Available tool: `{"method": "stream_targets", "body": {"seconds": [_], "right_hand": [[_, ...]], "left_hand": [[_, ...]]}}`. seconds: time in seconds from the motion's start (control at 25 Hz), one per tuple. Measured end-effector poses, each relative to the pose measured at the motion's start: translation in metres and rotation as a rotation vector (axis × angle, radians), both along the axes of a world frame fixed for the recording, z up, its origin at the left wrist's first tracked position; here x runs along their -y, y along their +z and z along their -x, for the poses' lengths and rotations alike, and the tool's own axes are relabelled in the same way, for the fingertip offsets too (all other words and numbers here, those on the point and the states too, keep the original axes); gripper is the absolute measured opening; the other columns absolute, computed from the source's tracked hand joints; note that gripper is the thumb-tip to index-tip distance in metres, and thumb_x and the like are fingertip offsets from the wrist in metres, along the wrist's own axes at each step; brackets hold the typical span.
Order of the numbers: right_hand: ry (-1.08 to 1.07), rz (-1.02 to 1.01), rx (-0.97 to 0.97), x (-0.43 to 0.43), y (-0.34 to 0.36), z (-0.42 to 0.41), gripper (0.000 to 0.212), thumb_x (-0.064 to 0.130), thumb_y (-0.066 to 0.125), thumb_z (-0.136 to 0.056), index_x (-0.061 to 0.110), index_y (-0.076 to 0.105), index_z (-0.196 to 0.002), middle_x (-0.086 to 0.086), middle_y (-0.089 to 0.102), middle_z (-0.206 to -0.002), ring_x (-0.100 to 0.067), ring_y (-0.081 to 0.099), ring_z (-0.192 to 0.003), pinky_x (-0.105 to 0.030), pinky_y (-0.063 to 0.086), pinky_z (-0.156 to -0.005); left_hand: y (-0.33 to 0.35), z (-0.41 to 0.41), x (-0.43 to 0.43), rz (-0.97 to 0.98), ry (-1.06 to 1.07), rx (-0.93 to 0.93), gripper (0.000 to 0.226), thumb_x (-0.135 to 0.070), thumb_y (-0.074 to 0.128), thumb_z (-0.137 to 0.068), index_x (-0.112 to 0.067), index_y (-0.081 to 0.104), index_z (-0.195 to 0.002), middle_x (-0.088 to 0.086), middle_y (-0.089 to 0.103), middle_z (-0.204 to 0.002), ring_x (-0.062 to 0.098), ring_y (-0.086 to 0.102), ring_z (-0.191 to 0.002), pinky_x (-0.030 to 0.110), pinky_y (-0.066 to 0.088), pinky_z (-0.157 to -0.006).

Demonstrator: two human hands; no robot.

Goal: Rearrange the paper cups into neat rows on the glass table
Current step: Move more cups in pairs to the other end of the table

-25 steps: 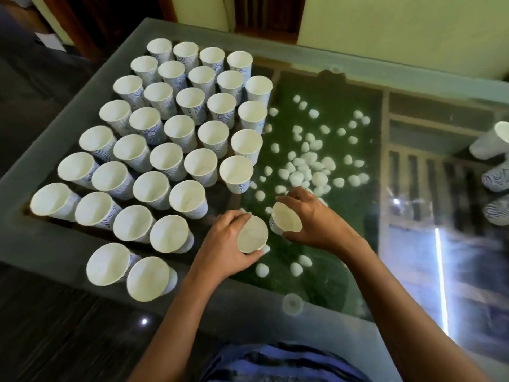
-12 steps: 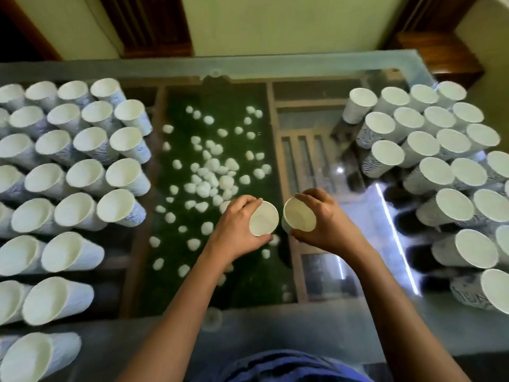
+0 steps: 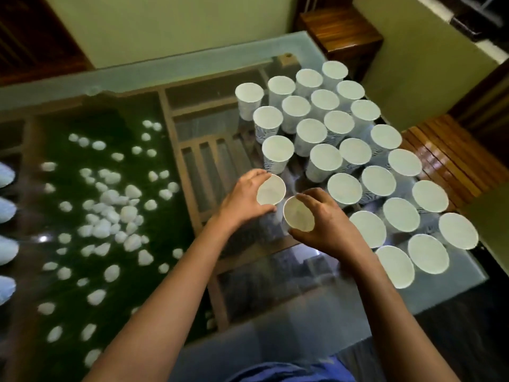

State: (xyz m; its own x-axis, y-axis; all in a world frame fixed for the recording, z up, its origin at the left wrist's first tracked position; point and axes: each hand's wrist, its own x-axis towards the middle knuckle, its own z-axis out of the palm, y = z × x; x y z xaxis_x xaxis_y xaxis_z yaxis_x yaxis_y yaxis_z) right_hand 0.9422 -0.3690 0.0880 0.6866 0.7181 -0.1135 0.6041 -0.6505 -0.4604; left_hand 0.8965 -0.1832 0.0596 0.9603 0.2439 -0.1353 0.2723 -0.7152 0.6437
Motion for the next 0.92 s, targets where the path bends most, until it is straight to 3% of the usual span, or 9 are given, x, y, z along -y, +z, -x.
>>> {"method": "stream_targets", "body": {"seconds": [0.28, 0.44, 0.6, 0.92], "right_hand": [[-0.033, -0.05, -0.046, 0.034, -0.008, -0.029, 0.064, 0.029, 0.076, -0.071, 0.012, 0.051, -0.127, -0.007, 0.048, -0.131, -0.022, 0.046, -0.116, -0.025, 0.038, -0.092], [0.034, -0.056, -0.066, 0.032, -0.015, -0.029, 0.064, 0.026, 0.075, -0.071, 0.01, 0.05, -0.127, -0.01, 0.048, -0.129, -0.025, 0.047, -0.115, -0.033, 0.042, -0.091], [0.065, -0.013, -0.047, 0.025, -0.02, -0.03, 0.066, 0.028, 0.073, -0.072, 0.011, 0.047, -0.13, -0.011, 0.046, -0.13, -0.026, 0.045, -0.117, -0.038, 0.045, -0.088], [0.087, 0.043, 0.014, 0.021, -0.021, -0.023, 0.066, 0.025, 0.075, -0.07, 0.006, 0.048, -0.127, -0.015, 0.046, -0.133, -0.031, 0.045, -0.119, -0.037, 0.044, -0.089]], "left_hand": [[-0.004, -0.061, 0.031, 0.001, -0.063, -0.015, 0.074, -0.022, 0.078, -0.07, -0.007, 0.044, -0.133, 0.011, 0.038, -0.144, 0.024, 0.034, -0.132, 0.035, 0.026, -0.112], [-0.006, -0.065, 0.034, 0.003, -0.043, 0.013, 0.075, -0.022, 0.08, -0.067, -0.004, 0.046, -0.132, 0.013, 0.039, -0.143, 0.024, 0.035, -0.132, 0.028, 0.021, -0.11], [-0.006, -0.06, 0.032, 0.012, -0.019, 0.032, 0.075, -0.022, 0.082, -0.066, -0.005, 0.048, -0.131, 0.011, 0.039, -0.143, 0.023, 0.037, -0.132, 0.03, 0.023, -0.111], [-0.004, -0.046, 0.028, 0.021, -0.03, 0.067, 0.071, -0.017, 0.083, -0.062, -0.005, 0.054, -0.126, 0.01, 0.04, -0.143, 0.023, 0.04, -0.131, 0.031, 0.027, -0.109]]}}
